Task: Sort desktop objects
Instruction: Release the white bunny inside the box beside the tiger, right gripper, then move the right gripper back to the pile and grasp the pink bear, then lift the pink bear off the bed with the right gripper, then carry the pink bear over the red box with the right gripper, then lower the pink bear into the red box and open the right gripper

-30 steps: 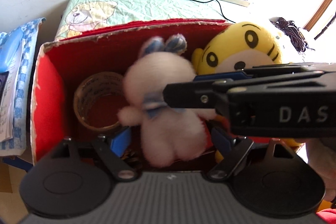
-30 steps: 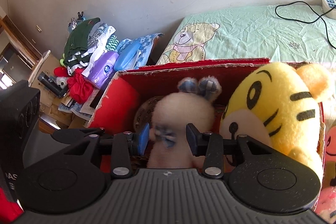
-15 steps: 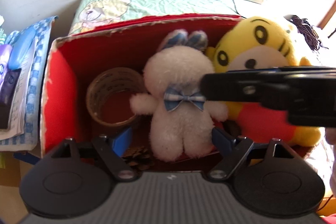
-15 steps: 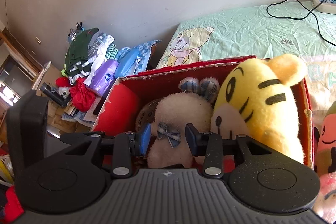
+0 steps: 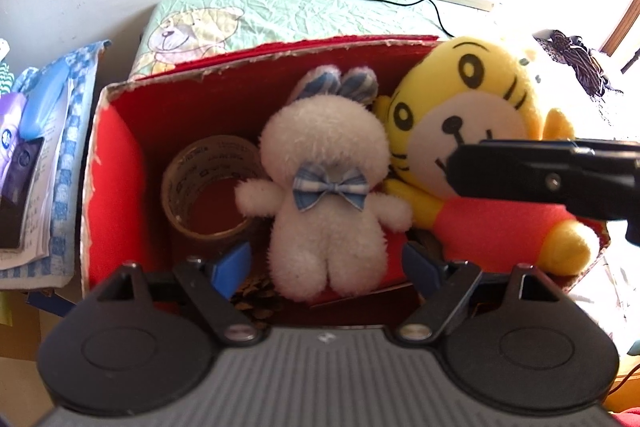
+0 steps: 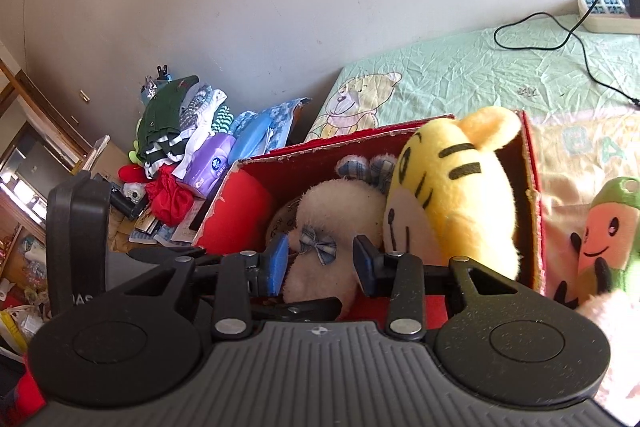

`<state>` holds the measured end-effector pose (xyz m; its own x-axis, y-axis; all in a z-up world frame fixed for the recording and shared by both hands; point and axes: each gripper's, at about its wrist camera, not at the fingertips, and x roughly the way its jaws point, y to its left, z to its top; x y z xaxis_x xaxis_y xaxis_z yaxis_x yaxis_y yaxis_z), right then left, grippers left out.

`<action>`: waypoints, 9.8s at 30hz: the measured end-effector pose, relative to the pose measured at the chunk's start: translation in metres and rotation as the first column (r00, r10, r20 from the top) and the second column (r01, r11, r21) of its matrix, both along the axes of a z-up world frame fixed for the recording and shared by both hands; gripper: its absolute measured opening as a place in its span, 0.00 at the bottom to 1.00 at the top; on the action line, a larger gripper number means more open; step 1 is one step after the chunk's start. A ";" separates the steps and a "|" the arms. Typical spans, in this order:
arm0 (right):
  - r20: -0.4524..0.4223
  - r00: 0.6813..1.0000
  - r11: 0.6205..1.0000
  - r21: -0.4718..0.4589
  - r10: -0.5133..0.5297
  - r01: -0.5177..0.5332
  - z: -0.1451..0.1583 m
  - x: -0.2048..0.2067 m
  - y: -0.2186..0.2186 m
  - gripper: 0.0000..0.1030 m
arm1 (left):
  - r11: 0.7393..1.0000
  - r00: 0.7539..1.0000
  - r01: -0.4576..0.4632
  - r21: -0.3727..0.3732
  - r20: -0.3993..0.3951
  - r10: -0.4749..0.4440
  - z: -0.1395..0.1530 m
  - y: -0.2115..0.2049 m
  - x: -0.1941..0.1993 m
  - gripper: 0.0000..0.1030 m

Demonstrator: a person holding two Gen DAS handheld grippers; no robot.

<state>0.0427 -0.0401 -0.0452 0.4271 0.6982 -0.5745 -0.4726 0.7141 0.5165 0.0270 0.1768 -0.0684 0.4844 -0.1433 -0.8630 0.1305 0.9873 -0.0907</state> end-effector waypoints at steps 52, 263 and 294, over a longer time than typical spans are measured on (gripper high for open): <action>0.037 0.996 0.992 0.098 -0.078 0.074 -0.014 -0.052 -0.050 0.31 | 0.979 0.987 -0.145 0.145 0.089 0.133 0.022 -0.052 -0.047 0.84; 0.168 0.967 0.970 -0.117 -0.191 0.212 -0.012 -0.027 0.003 0.21 | 0.895 0.888 0.445 -0.029 0.146 -0.437 -0.002 -0.059 0.006 0.87; 0.134 0.980 0.963 -0.203 -0.150 0.175 -0.006 -0.010 0.002 0.26 | 0.932 0.932 0.345 -0.106 0.153 -0.328 -0.003 -0.056 0.007 0.93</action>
